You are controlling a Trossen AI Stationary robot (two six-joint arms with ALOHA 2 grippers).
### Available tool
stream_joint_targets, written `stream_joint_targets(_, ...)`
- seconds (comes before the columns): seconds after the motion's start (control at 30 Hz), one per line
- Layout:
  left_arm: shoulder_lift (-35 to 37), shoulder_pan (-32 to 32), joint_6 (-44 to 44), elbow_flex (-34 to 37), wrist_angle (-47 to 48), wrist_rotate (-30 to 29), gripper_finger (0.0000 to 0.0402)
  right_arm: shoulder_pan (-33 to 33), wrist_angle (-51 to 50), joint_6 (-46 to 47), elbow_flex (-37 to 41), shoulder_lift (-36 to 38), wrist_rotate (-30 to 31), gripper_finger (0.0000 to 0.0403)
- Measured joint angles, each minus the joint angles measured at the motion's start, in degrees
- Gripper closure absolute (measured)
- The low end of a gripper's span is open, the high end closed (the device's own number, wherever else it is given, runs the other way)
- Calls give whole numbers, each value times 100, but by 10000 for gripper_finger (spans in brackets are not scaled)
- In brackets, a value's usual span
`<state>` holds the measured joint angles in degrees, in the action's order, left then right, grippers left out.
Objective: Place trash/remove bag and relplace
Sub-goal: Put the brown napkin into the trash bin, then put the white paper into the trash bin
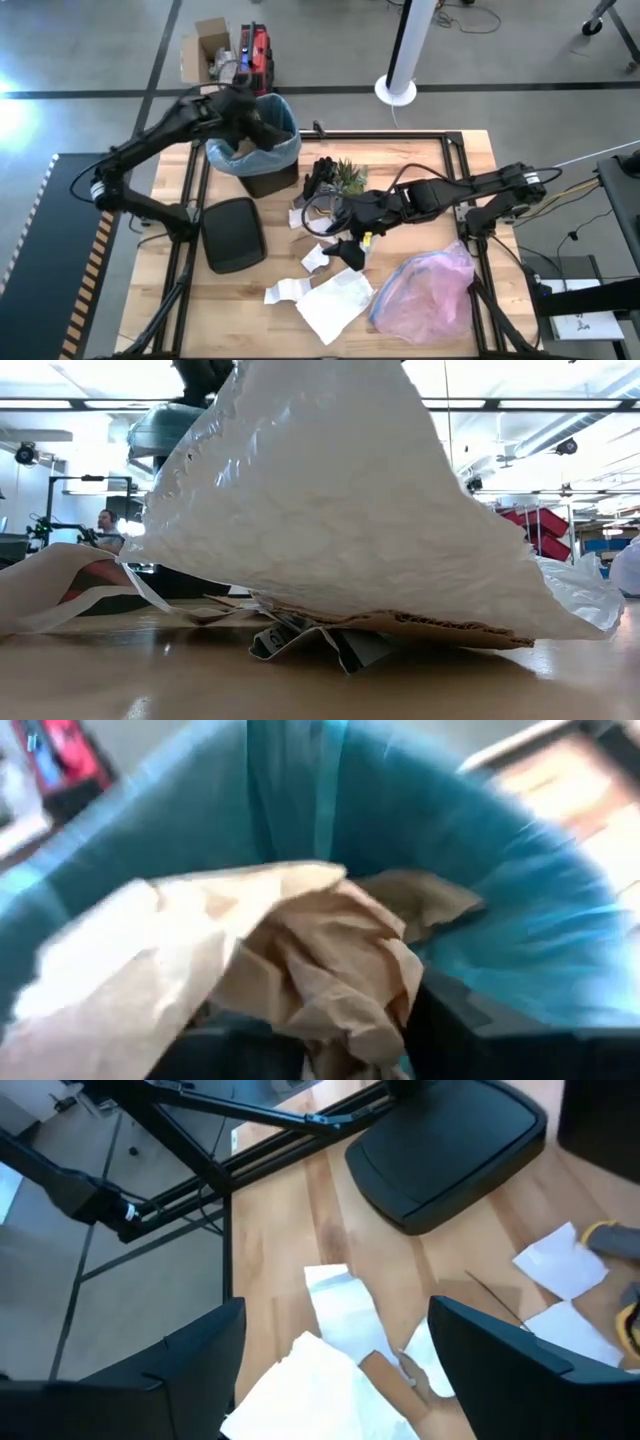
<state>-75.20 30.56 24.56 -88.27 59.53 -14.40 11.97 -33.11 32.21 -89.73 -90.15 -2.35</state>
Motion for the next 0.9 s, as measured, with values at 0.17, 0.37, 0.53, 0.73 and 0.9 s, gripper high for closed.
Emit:
stream_joint_targets(0.17,535,-15,39,-4,-224,339,219,-2,-133,-1,0,102,101,80)
stream_joint_targets(0.37,957,-46,11,-4,-201,334,168,-1,-229,100,-2,188,88,70)
stream_joint_targets(0.53,1385,-513,57,-4,-314,449,153,43,-683,142,-2,229,103,77)
stream_joint_targets(0.73,1815,-2010,106,184,-1059,449,165,92,-1178,137,67,228,153,88)
stream_joint_targets(0.9,1917,-3612,351,720,-2093,367,182,216,-1155,26,433,219,151,95)
